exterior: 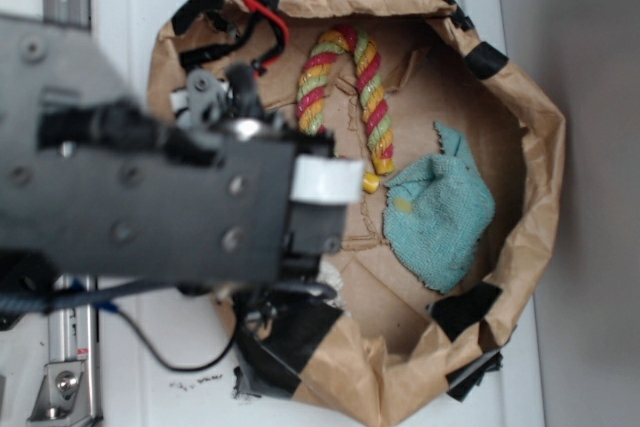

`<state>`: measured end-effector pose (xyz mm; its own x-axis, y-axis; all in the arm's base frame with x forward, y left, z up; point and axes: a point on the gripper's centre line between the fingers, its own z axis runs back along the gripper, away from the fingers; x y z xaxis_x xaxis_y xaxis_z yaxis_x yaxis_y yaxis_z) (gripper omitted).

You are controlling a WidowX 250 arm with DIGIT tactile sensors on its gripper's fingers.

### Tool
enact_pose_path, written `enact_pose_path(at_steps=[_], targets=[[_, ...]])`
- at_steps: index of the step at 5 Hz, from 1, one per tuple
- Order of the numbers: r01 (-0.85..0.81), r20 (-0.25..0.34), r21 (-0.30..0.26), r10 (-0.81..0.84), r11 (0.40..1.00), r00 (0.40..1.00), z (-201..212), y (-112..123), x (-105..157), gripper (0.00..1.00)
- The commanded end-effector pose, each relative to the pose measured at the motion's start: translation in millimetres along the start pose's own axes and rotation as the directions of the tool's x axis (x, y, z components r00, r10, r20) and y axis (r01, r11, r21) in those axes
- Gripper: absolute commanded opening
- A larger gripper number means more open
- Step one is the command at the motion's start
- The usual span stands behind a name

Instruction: Grab the blue cloth.

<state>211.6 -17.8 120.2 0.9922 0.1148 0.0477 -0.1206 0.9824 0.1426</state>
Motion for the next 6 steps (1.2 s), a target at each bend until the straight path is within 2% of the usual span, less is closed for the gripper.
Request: enact_pose_path(at_steps=[1,2,3,4,5,6], targets=[[0.065,0.093,-0.061,-0.059,0.996,0.994,9.7,-8.7,58.8,1.0],[0.07,0.099,-0.156,-0.055,0.985,0.994,36.2,2.7,60.8,1.0],[0.067,0.024,-0.175,-0.063,0.982,0.998,26.3,2.3,77.4,1.0],[0.097,-0.004,-0.14,-0.099,0.985,0.995,2.2,-4.2,89.2,1.0],[0.152,0.002,-0.148,-0.153,0.977,0.988,-16.8,-8.5,106.4,1.0],[0.242,0.03,-0.181,-0.241,0.953,0.97,-39.1,-22.6,118.8,1.0]])
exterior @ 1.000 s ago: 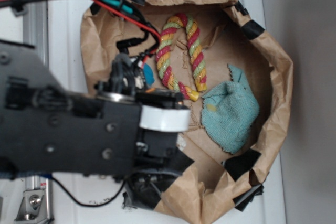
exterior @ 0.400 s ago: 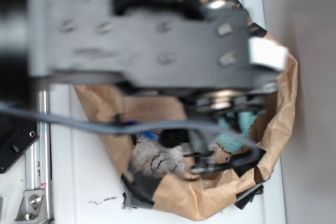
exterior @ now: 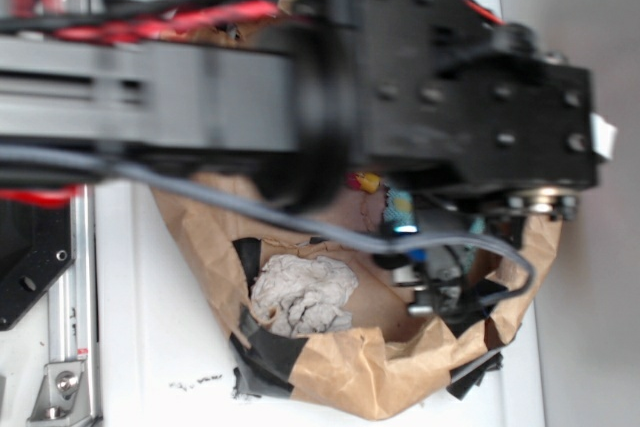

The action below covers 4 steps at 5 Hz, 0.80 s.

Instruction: Grab the blue cloth.

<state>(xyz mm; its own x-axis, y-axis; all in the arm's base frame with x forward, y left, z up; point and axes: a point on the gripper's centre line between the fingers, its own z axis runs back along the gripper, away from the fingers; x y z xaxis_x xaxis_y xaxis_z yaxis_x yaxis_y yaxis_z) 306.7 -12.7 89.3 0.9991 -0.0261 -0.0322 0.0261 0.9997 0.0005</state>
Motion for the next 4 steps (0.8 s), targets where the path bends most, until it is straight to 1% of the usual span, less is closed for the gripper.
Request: enact_pose_path(at_steps=[1,2,3,4], targets=[[0.145,0.081,0.001,-0.144,0.99,0.986,-25.5,-8.8,40.7,1.0],[0.166,0.051,-0.043,-0.163,0.985,0.985,-40.6,-4.6,48.2,1.0],[0.141,0.029,-0.078,-0.14,0.987,0.99,-48.2,-0.5,39.3,0.0],[0.102,0.017,-0.053,-0.101,0.993,0.995,-50.3,5.4,28.5,0.0]])
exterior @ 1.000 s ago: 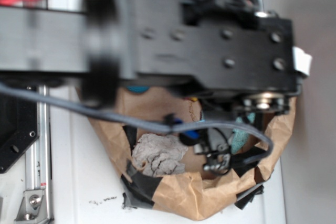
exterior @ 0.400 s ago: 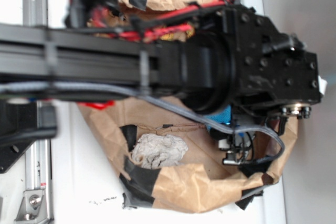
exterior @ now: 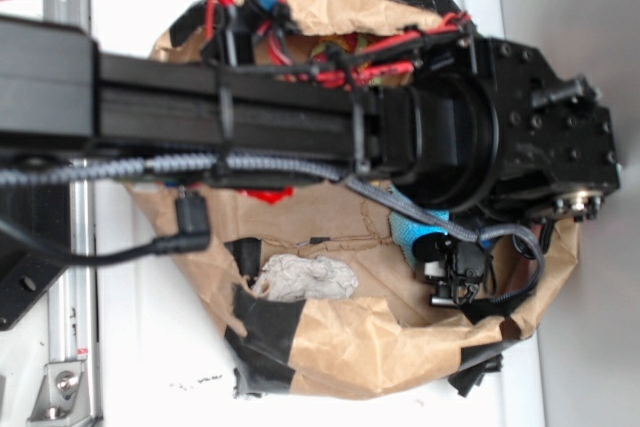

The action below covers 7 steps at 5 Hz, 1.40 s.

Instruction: Grab the blue cloth.

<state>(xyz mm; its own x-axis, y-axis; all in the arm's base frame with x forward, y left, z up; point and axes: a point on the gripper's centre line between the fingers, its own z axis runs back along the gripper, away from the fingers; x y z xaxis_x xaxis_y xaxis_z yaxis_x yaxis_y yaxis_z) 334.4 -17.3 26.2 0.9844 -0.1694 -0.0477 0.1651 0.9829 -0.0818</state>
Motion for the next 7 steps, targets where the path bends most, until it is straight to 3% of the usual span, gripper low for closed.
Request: enact_pose_path(at_steps=[1,3,5,6,7], targets=[[-0.071,0.037,0.04,0.069,0.997,0.997,17.0,10.1,-10.9,0.0],[-0.103,0.067,0.031,0.101,0.994,0.993,54.2,2.8,-23.1,0.0],[-0.117,0.094,-0.028,0.119,0.993,0.988,102.4,-8.4,-54.0,0.0],[-0.15,0.072,-0.058,0.154,0.987,0.986,123.6,-14.2,-66.8,0.0],[-0.302,-0.079,-0.002,0.301,0.953,0.95,142.7,-21.3,-71.1,0.0]])
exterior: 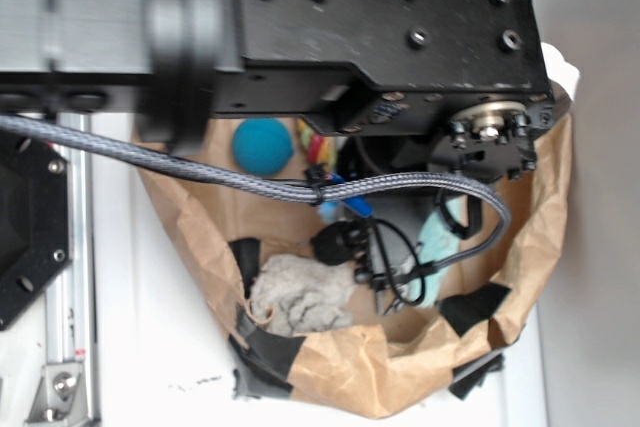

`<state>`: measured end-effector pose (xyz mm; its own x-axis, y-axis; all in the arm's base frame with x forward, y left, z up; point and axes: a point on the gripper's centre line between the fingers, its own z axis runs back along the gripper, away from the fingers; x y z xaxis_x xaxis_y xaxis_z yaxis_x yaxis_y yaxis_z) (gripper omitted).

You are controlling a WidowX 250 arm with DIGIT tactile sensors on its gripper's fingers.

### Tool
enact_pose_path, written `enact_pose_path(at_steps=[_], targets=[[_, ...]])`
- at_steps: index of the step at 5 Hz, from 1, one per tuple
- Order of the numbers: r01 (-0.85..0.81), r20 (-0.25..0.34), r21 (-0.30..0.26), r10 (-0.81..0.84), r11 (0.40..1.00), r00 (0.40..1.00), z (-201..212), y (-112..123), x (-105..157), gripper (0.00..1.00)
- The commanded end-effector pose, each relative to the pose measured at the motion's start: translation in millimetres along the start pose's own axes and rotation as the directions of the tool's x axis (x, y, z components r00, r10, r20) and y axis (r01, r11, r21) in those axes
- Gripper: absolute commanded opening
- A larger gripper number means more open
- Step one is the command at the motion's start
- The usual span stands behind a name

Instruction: Grab the blue cloth.

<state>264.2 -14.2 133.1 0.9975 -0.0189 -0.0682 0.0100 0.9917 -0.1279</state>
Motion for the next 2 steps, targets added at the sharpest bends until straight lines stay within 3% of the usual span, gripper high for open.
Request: enact_pose_path(at_steps=[1,2], targets=[[-0.185,-0.044,0.042,0.187,0.982,0.981,52.1,-13.6,-2.8,0.0],[-0.213,-0.04,0.089,0.217,0.973,0.975,51.5,-15.1,0.1,0.0]])
